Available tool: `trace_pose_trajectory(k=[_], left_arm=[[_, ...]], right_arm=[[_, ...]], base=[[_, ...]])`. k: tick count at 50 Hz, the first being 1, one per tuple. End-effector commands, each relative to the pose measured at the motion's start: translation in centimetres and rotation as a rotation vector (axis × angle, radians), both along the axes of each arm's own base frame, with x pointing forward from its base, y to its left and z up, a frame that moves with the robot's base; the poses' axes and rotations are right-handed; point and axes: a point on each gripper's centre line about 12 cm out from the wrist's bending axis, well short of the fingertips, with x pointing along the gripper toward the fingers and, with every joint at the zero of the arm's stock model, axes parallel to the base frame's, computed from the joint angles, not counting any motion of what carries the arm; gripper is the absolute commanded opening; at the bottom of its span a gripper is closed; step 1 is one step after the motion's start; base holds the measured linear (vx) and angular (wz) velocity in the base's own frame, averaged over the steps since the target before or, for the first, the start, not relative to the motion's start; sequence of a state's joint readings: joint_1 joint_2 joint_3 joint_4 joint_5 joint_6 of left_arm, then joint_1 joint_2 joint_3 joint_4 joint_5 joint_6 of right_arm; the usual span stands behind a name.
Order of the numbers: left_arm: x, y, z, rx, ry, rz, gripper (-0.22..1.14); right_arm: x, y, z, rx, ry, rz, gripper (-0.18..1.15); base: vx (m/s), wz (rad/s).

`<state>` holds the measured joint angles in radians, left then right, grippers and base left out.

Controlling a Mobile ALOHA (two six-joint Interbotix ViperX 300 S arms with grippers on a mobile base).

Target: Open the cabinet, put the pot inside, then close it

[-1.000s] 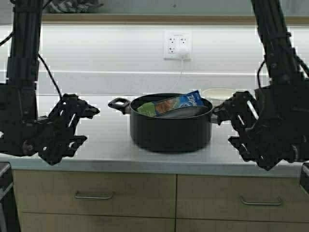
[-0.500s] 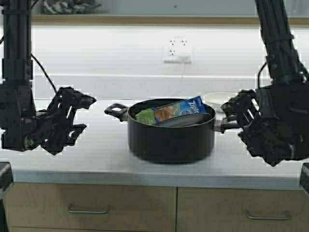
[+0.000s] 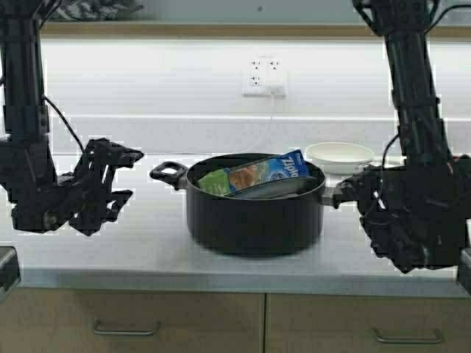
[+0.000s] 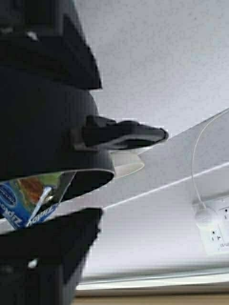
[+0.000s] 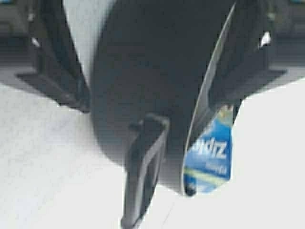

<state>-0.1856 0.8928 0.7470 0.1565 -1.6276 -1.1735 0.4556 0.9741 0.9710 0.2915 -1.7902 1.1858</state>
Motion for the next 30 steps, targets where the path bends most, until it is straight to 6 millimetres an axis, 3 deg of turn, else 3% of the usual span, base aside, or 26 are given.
trace_pose_trajectory(k=[1,7,16,30], left_arm=[[2.5,-0.6,0.3,0.004,-0.028,-0.037,1.03],[4.7,-1.3,-0.1,0.005,-0.028,-0.070,1.03],[7.0,-2.2,-0.3,-0.040,-0.031,-0.101,1.03],[7.5,-2.2,-0.6,-0.048,-0.026,-0.102,1.03]], right_arm=[[2.3,-0.6,0.0,0.064,-0.046,0.020,1.03],[4.5,-0.6,-0.4,0.120,-0.086,0.078,1.03],[5.9,-1.4,-1.2,0.137,-0.099,0.074,1.03],[6.7,-1.2,-1.8,0.151,-0.106,0.090,1.03]], base=[[0.00,0.00],[0.00,0.00],[0.00,0.00],[0.00,0.00]])
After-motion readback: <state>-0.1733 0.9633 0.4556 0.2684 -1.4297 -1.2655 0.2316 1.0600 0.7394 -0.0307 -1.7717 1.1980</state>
